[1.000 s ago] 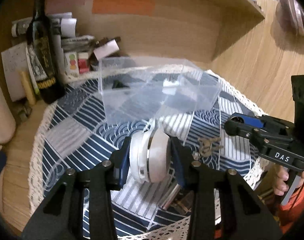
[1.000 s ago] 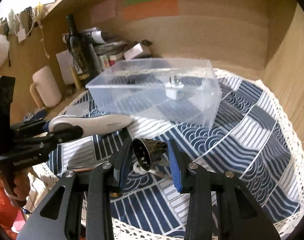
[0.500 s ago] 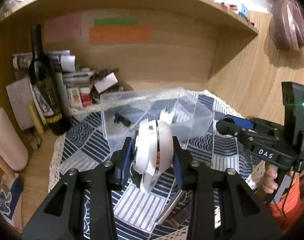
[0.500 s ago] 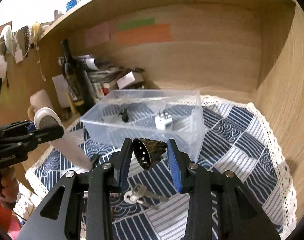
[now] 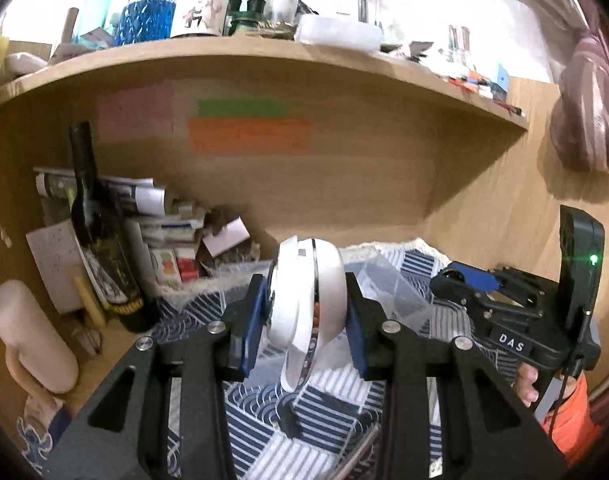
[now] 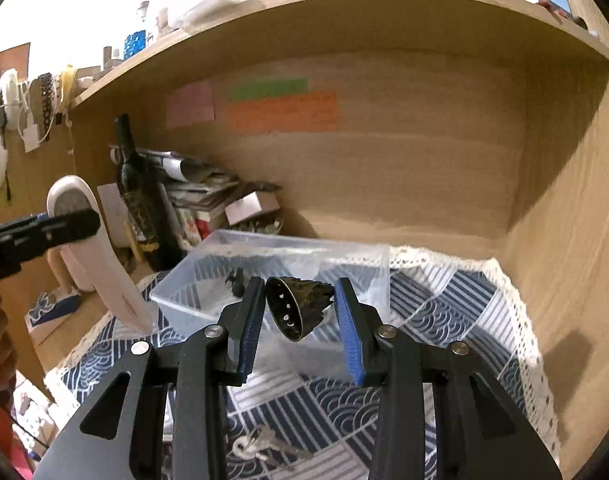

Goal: Organize rigid objects
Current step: 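Lower both held items into the clear box and open both tools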

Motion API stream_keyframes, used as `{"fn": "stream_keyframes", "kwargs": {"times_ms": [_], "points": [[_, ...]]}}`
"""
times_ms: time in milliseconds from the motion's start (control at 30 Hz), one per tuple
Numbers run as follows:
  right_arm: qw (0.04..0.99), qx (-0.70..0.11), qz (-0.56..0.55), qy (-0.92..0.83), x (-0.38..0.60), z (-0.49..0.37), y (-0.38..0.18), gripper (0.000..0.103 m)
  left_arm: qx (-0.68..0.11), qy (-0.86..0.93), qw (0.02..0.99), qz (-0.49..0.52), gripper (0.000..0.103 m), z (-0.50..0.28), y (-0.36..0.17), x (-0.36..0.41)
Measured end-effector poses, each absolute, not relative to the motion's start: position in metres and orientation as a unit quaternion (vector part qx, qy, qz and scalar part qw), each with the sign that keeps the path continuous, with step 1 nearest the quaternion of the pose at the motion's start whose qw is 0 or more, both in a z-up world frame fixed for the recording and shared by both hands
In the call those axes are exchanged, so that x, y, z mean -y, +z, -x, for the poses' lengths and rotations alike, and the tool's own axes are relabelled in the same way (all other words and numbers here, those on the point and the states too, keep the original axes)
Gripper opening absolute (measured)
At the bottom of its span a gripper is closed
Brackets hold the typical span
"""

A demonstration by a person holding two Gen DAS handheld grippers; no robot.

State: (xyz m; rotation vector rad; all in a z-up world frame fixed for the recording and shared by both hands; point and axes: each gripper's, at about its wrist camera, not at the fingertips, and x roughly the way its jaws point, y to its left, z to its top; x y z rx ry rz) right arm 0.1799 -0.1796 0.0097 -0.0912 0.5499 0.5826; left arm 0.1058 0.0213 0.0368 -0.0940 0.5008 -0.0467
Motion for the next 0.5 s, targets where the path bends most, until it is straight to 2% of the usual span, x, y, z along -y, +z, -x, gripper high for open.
{"fn": "stream_keyframes", "kwargs": {"times_ms": [233,500], "points": [[0.920,-0.268,0.044,0.282,0.173,-0.204,0.014,0.033,-0.242,-0.006,0.970,0.036,0.037,-0.137,0.041,-0.029],[0.910,-0.300,0.062,0.278,0.158,-0.237,-0.007,0.033,-0.284,0.021,0.958,0.011,0.037,-0.182,0.001,-0.035]]}}
